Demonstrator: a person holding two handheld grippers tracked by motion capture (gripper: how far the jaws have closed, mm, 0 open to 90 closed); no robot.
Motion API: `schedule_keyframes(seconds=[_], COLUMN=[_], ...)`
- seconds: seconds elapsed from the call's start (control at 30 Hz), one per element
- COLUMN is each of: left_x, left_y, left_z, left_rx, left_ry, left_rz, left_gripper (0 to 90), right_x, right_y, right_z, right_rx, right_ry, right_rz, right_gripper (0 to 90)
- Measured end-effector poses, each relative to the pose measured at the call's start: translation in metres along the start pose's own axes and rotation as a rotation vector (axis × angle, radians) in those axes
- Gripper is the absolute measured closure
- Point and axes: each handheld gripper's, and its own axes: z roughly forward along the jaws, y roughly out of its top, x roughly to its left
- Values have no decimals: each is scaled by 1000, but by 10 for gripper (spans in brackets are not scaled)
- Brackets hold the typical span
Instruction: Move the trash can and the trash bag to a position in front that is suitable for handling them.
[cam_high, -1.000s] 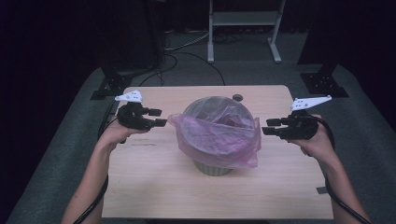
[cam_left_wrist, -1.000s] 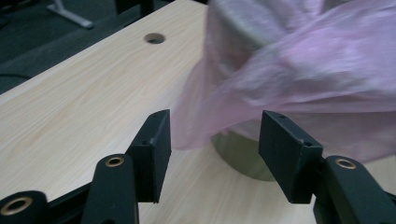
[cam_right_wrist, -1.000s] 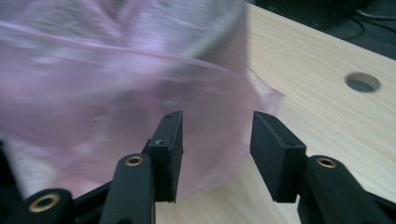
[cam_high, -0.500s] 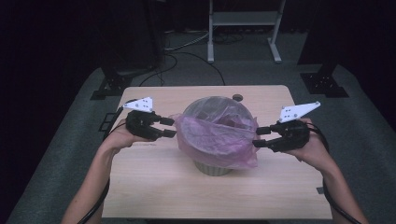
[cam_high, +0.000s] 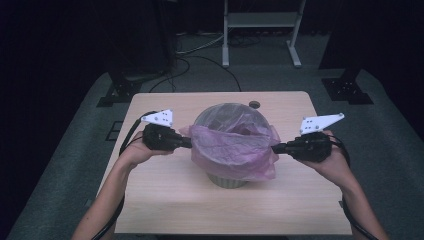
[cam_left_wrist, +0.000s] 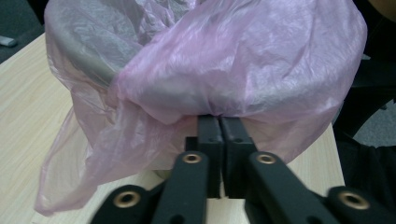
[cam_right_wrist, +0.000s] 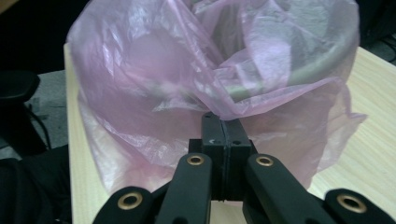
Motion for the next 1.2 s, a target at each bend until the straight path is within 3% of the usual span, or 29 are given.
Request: schedule_keyframes(seconds=[0.33,0.67,0.83,0.9,1.2], left_x=[-13,-20,-22,-22,-27], left_y=[-17,-43,-52,-52,-31], left_z=[-1,12,18,13,-16], left_rx=[-18,-1,13,-3,-30], left_ry=[-20,-56,-57,-60,-39], left_rz=[-6,-33,-46,-55,-77], left_gripper=[900,900,900,899,590], right_x=[9,12,13,13,14], right_y=[-14,-38,-46,-47,-33], right_z=[-1,26,40,41,22], right_rx=[20,99,147,150,98], right_ry=[31,96,101,100,67], right_rz=[-6,18,21,22,2], right_gripper=[900,900,900,900,900])
